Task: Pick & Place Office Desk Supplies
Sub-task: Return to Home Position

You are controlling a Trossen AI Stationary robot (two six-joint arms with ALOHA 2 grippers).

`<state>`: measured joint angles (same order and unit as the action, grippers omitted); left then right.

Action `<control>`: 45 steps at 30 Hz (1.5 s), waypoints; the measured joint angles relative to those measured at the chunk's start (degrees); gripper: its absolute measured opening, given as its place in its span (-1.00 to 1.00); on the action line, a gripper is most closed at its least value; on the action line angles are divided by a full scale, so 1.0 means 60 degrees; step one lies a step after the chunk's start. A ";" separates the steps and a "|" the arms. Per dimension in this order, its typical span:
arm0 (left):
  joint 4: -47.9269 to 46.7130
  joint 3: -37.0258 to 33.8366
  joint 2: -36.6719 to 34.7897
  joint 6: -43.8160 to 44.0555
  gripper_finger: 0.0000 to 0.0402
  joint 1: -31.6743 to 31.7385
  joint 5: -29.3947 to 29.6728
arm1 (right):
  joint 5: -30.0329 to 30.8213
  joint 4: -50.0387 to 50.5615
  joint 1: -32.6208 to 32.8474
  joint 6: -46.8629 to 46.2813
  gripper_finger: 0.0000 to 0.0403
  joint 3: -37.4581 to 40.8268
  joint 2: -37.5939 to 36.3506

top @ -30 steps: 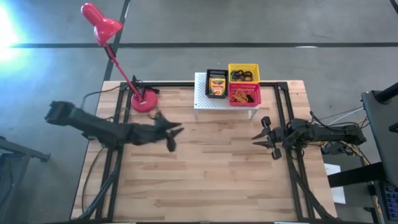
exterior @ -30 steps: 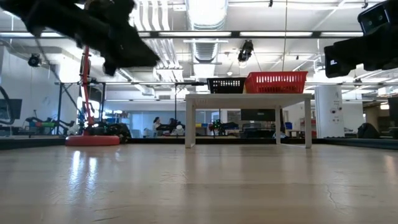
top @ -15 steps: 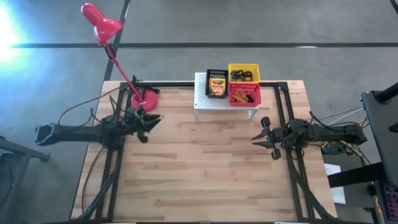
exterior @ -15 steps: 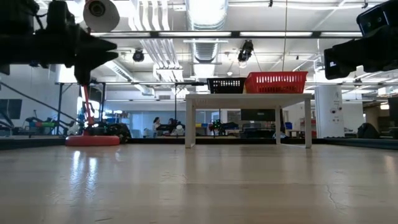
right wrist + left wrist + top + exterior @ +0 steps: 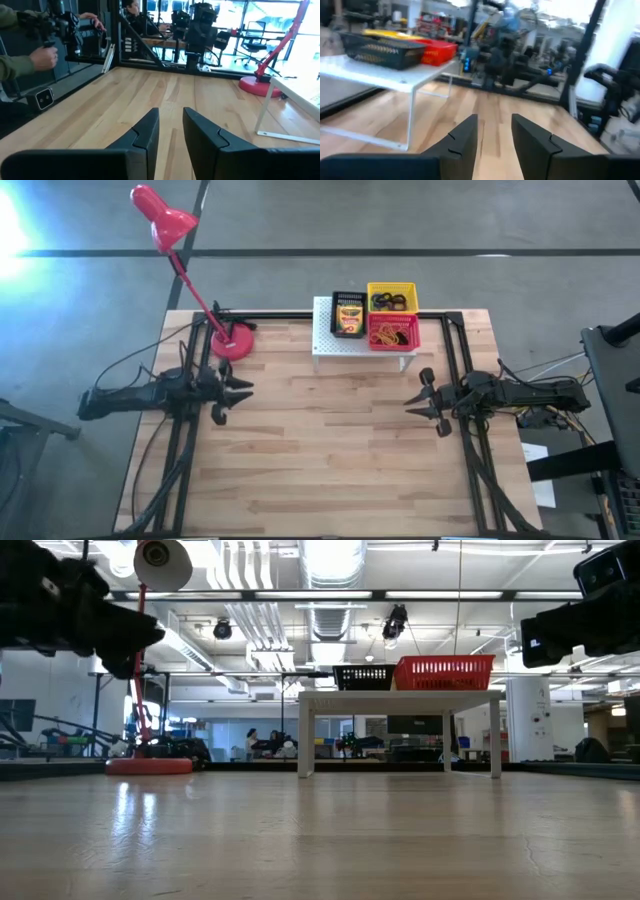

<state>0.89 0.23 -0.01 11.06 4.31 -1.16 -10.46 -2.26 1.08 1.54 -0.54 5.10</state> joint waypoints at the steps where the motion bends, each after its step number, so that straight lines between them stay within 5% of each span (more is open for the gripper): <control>1: -0.0047 0.0004 0.0010 -0.0281 -0.38 -0.0179 0.0001 | -0.0014 0.0026 0.0010 0.0000 -0.58 0.0000 -0.0011; 14: -0.0085 0.0011 0.0000 -0.1153 -0.38 -0.1864 0.0253 | 0.0057 0.0029 0.0007 0.0000 -0.63 -0.0004 0.0046; 45: -0.0019 -0.0004 0.0044 -0.0766 -0.38 -0.1863 0.0297 | 0.0069 0.0025 0.0007 0.0000 -0.66 -0.0004 0.0047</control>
<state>0.78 0.21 0.25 6.46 -6.87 0.62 -10.04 -2.11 1.13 1.54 -0.56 5.39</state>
